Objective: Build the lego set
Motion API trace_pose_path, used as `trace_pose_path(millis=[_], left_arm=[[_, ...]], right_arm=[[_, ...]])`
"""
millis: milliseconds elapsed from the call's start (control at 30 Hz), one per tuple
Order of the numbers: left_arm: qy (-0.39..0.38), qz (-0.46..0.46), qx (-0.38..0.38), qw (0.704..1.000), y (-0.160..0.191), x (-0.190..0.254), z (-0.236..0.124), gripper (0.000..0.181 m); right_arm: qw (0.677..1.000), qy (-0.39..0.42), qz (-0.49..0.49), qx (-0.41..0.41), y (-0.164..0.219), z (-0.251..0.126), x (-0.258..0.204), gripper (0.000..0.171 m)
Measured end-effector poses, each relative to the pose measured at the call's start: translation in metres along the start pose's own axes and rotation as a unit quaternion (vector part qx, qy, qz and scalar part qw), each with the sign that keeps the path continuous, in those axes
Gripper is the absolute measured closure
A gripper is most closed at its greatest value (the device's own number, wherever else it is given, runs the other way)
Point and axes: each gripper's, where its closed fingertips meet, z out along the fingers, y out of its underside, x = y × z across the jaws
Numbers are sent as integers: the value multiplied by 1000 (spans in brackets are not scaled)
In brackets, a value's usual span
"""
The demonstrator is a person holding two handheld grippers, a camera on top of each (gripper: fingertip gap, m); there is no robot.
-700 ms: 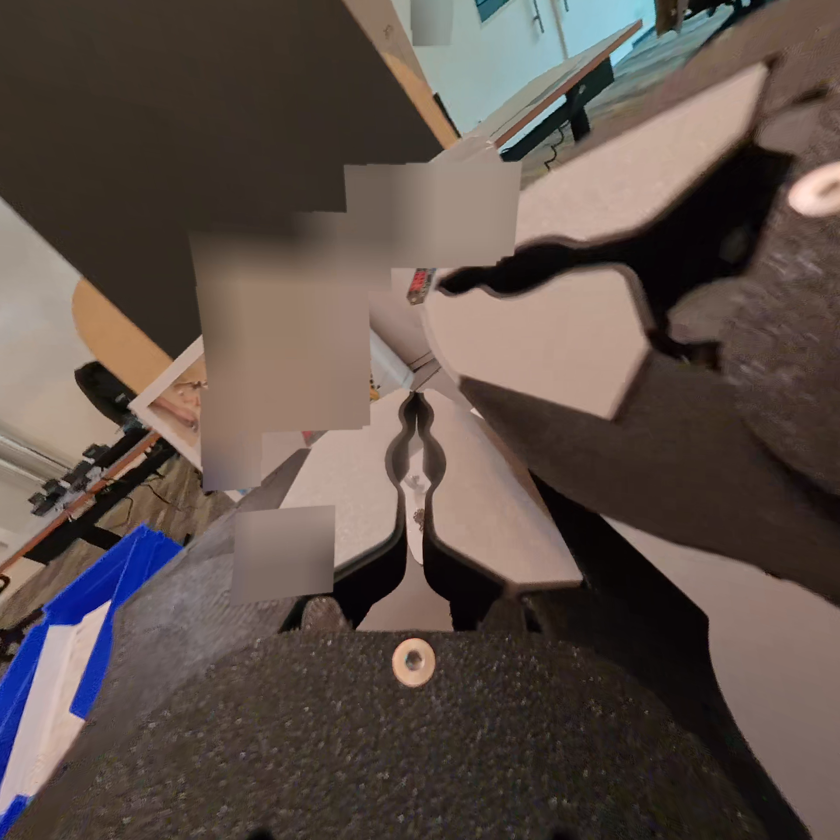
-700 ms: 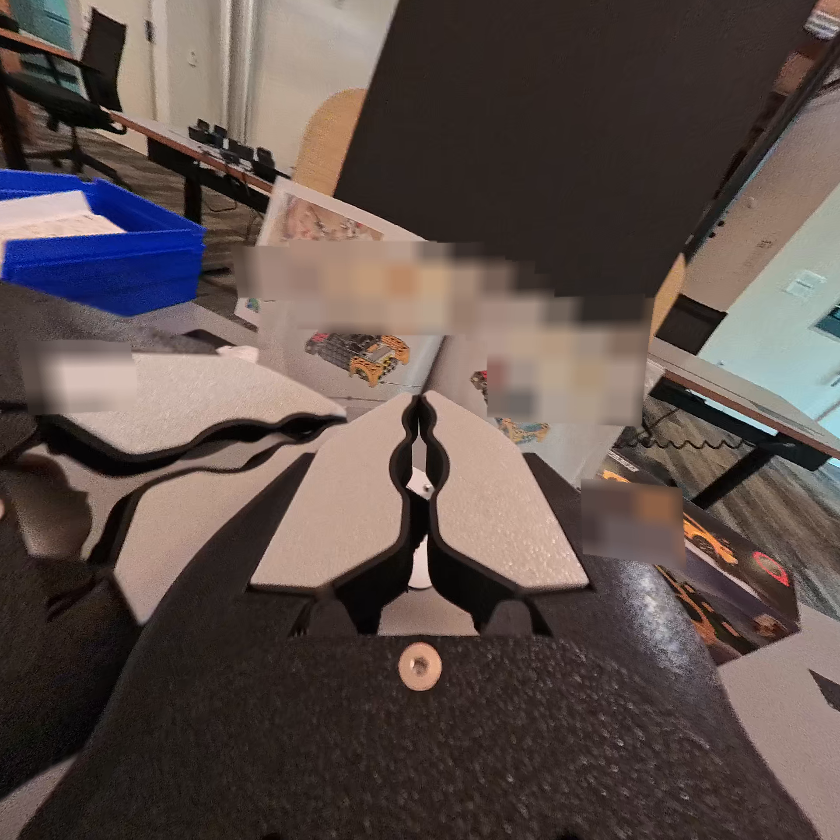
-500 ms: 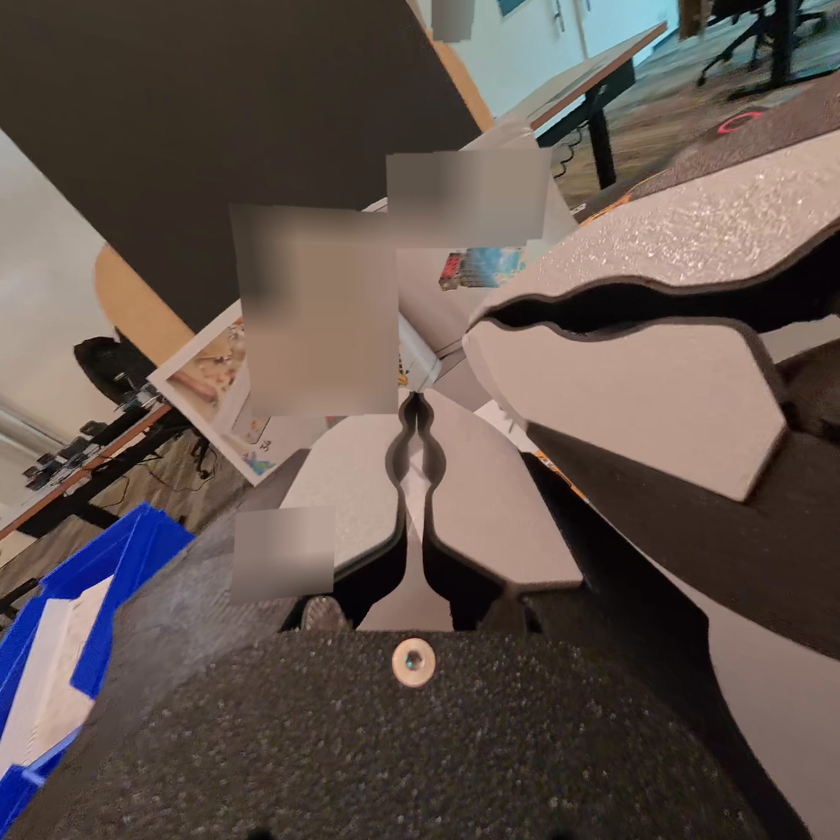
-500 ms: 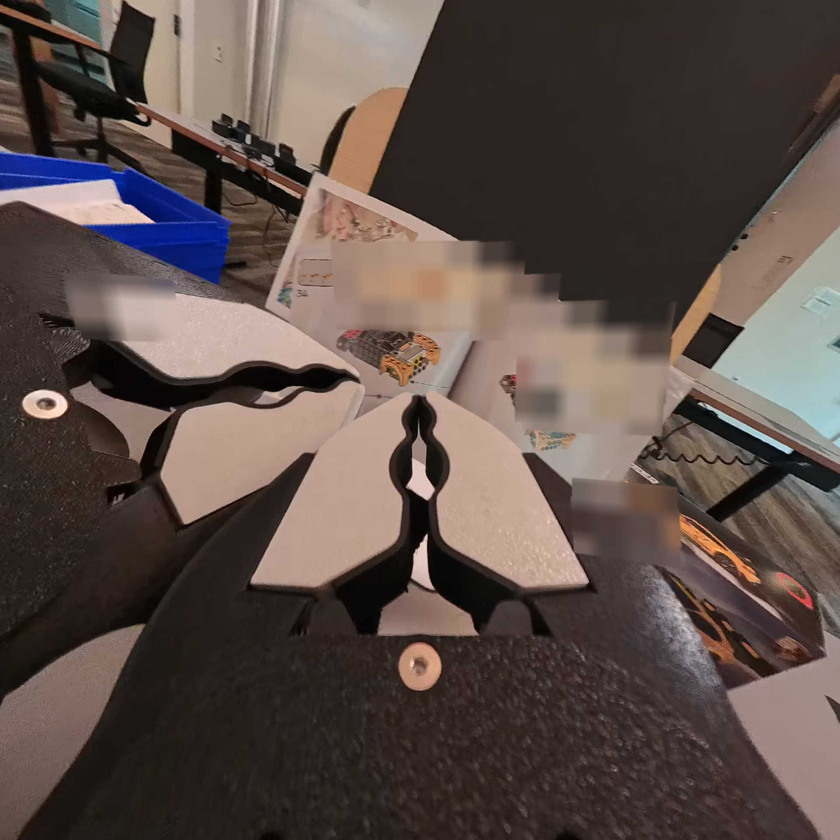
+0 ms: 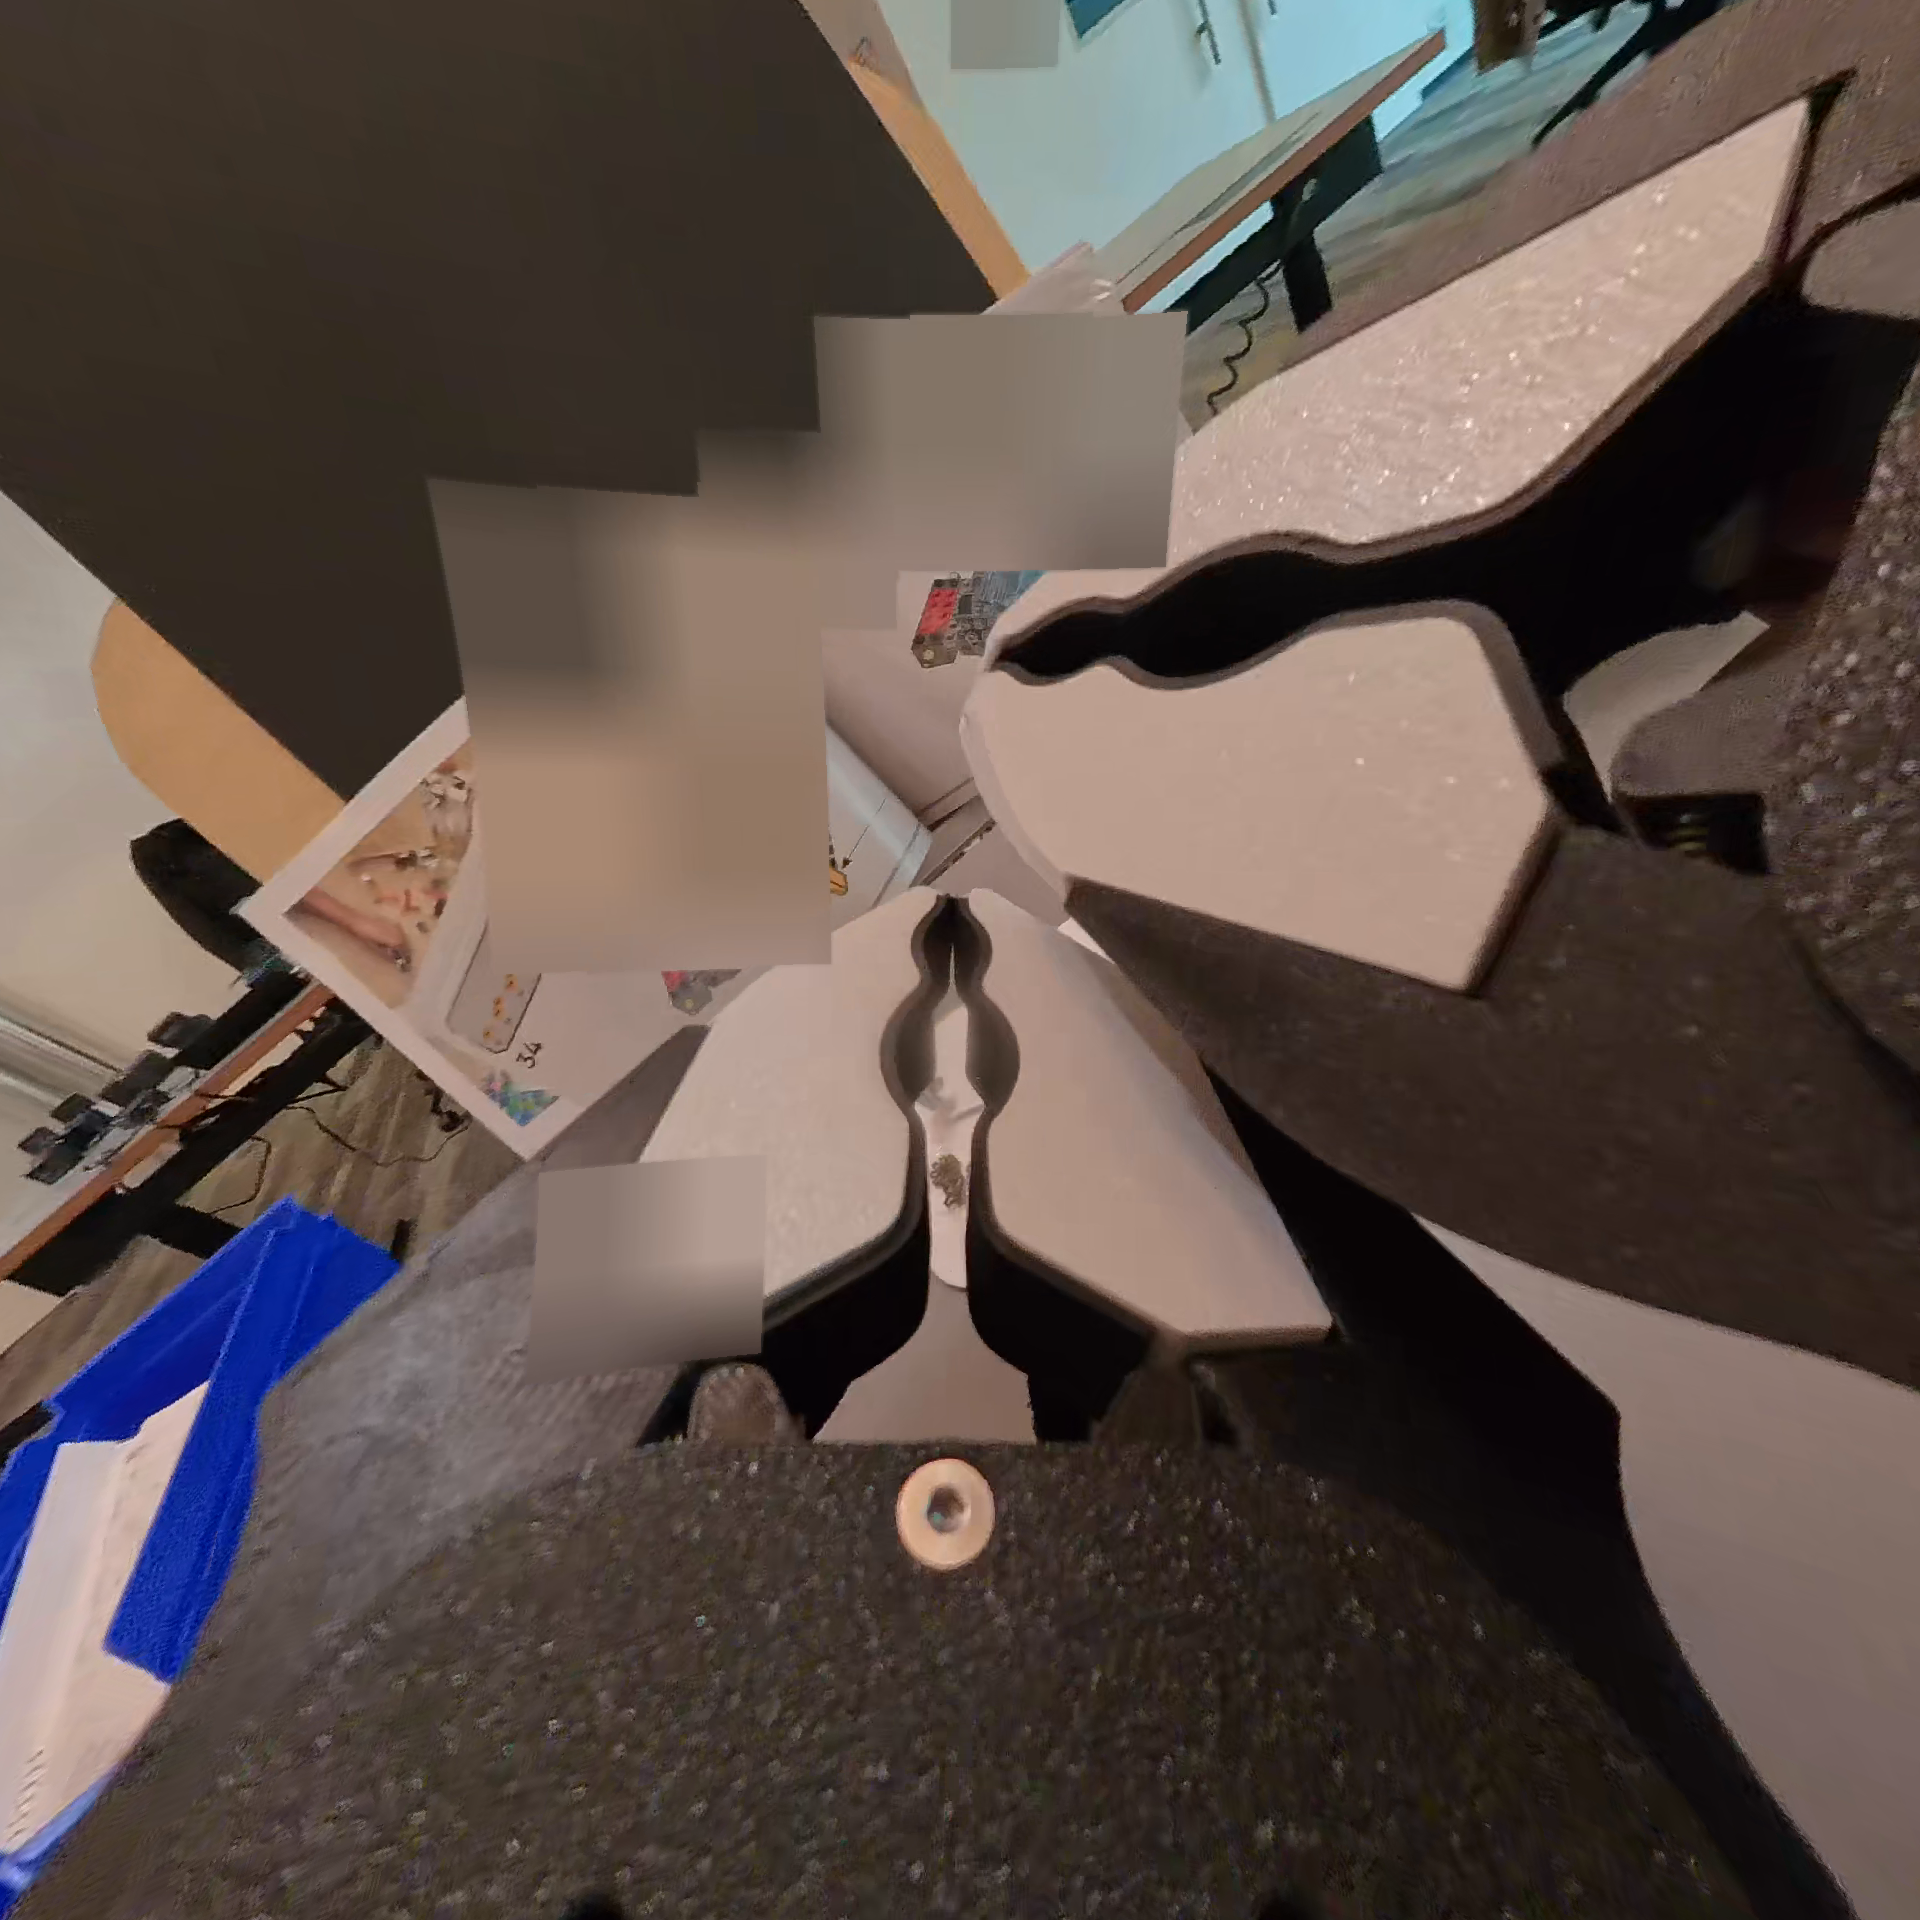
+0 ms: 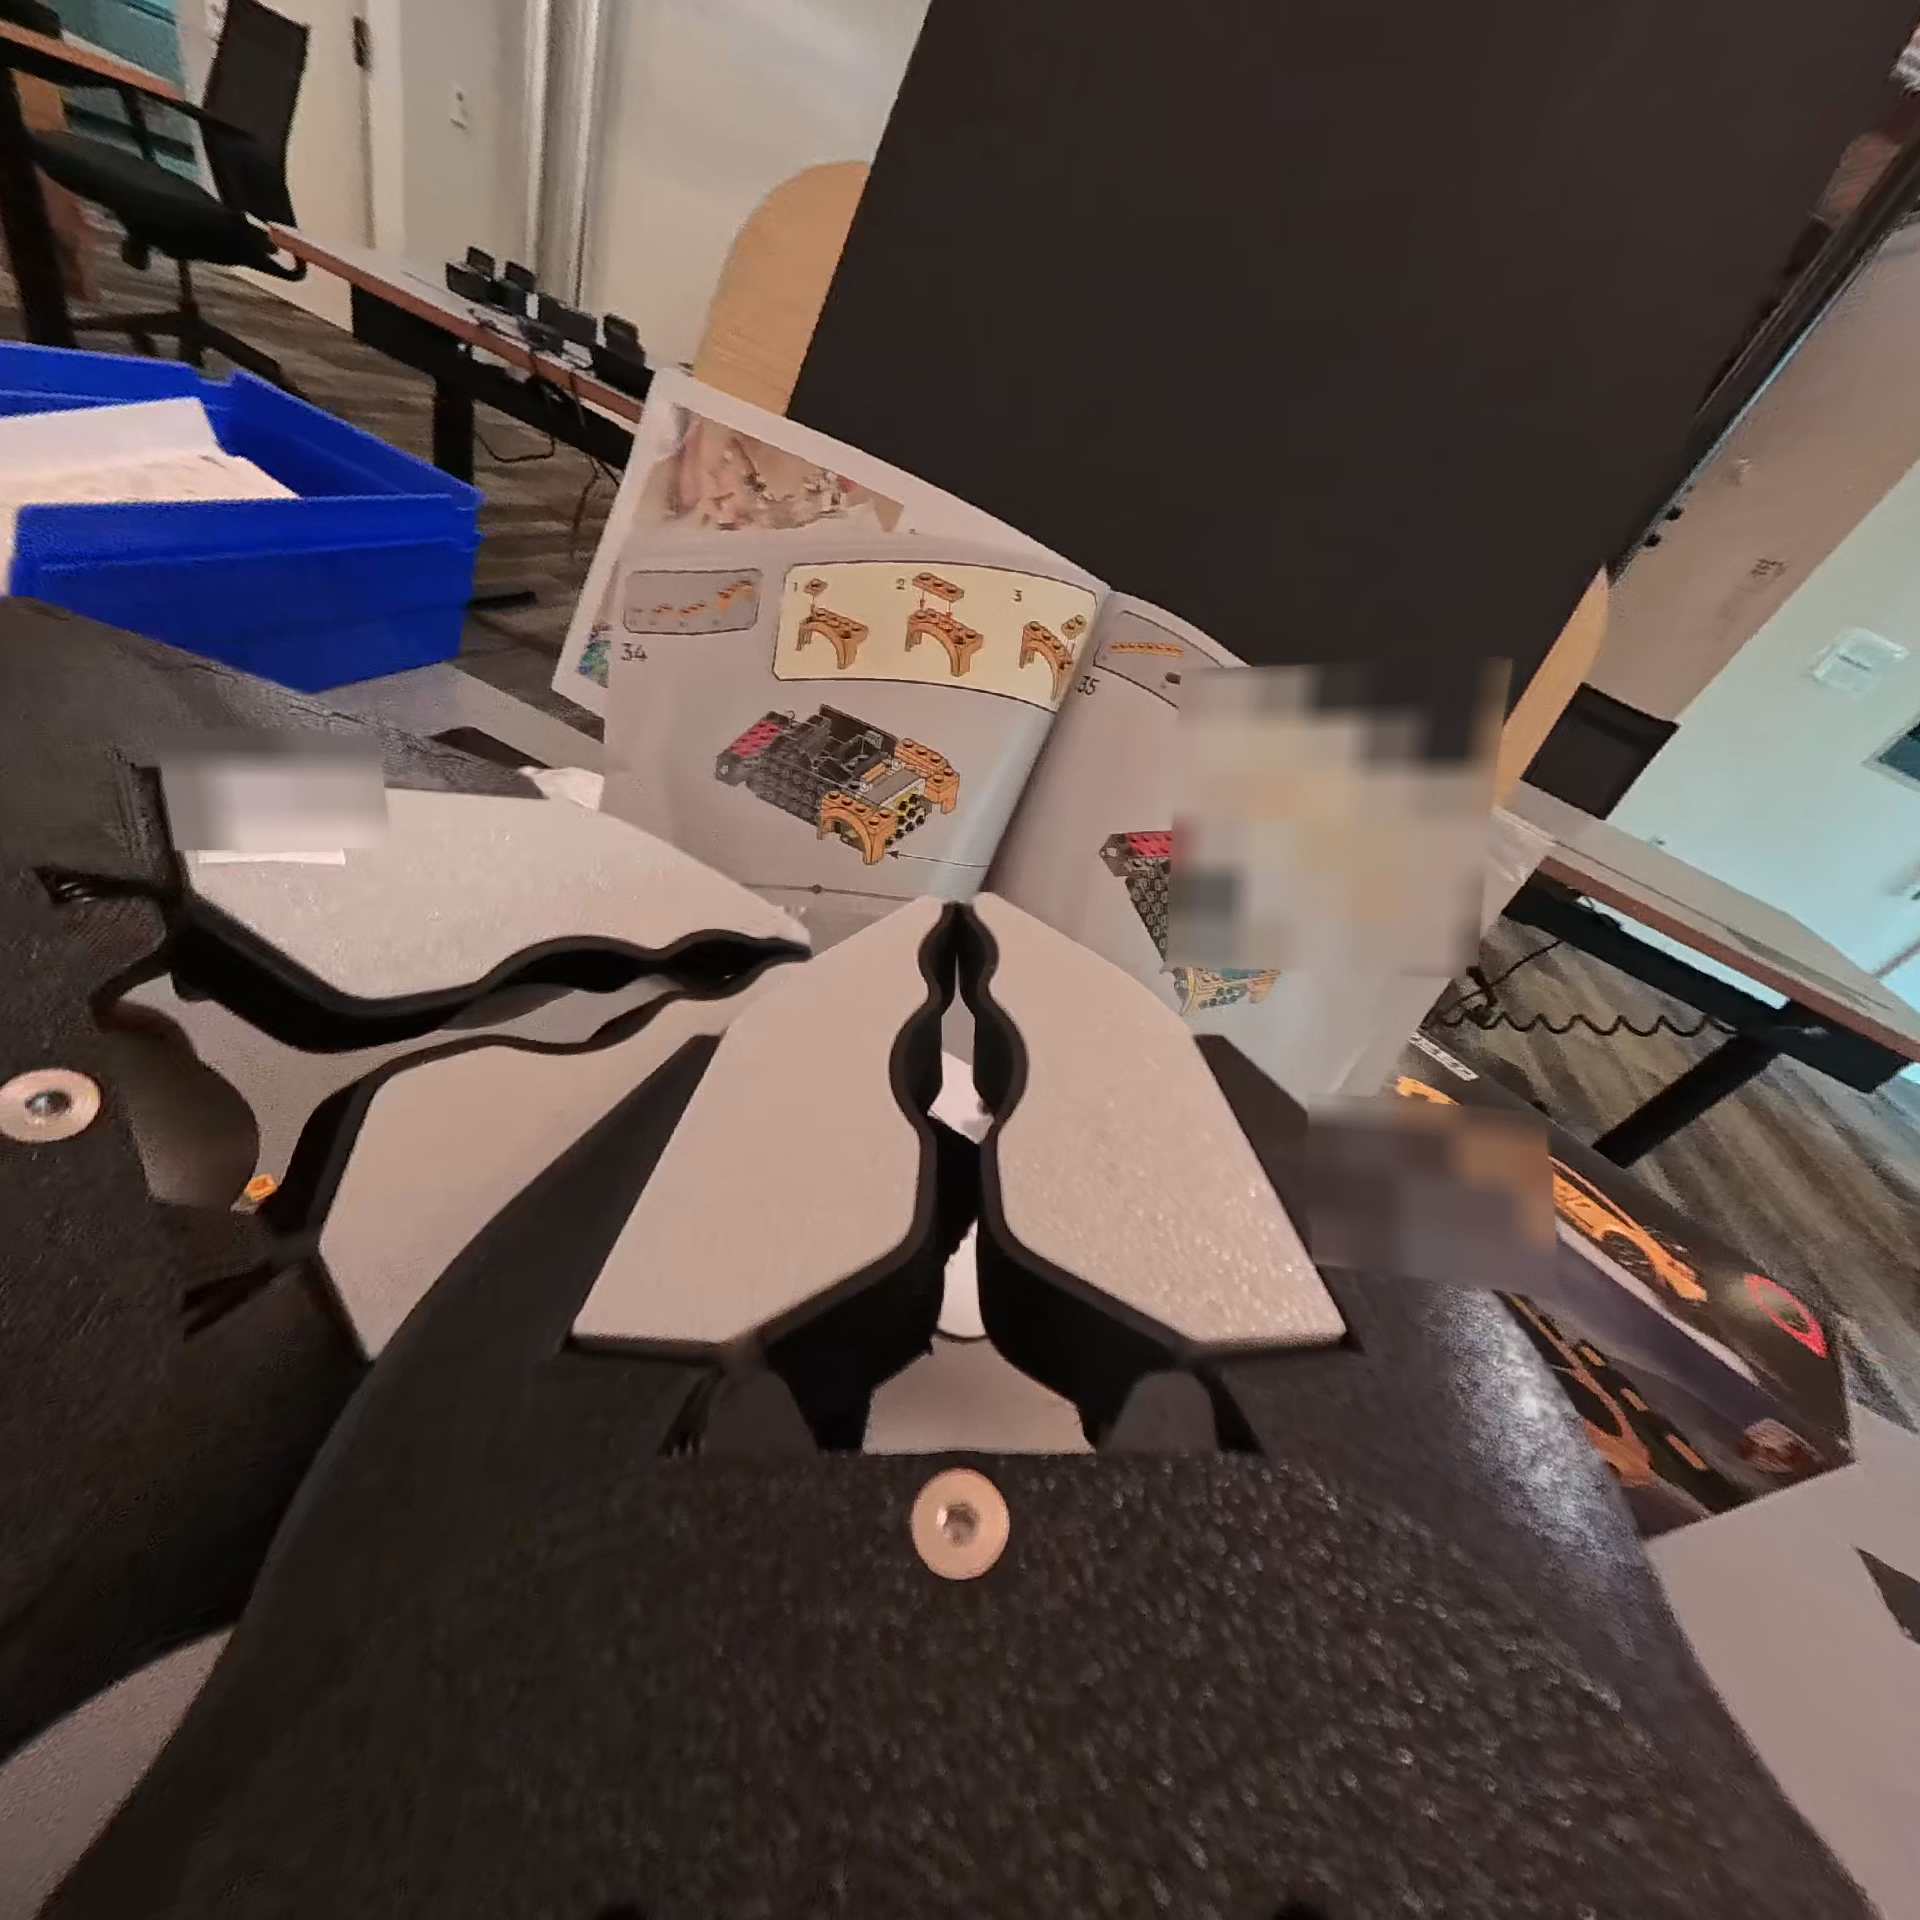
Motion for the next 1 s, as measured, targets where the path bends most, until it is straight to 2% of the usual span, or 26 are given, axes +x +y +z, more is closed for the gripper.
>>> trace_pose_path(millis=[100,233,333,500,567,600,633,767,900,1000], left_arm=[[-5,-28,-9,1000,9,-15,1,181],[-2,-90,16,996,8,-38,-7,181],[0,-128,22,992,14,-53,-7,181],[22,-173,-20,985,51,-60,9,181],[36,-185,-37,981,64,-55,16,181],[44,-190,-41,980,68,-51,19,181],[51,-191,-44,979,70,-46,22,181],[68,-165,-43,983,70,-19,34,181],[88,-150,-5,985,54,13,48,181],[72,-122,18,990,34,23,67,181]], right_arm=[[1000,-12,-20,7,0,0,-14,171],[999,-34,-27,14,3,5,-27,171],[999,-31,8,31,-2,3,-6,171],[993,-42,106,29,9,10,43,171],[992,-52,115,22,24,20,55,171],[992,-58,108,18,34,25,60,157],[993,-57,102,11,46,29,65,154],[992,-30,122,35,78,36,82,149],[992,-36,107,50,80,39,77,145],[991,-46,116,57,76,40,73,145]])
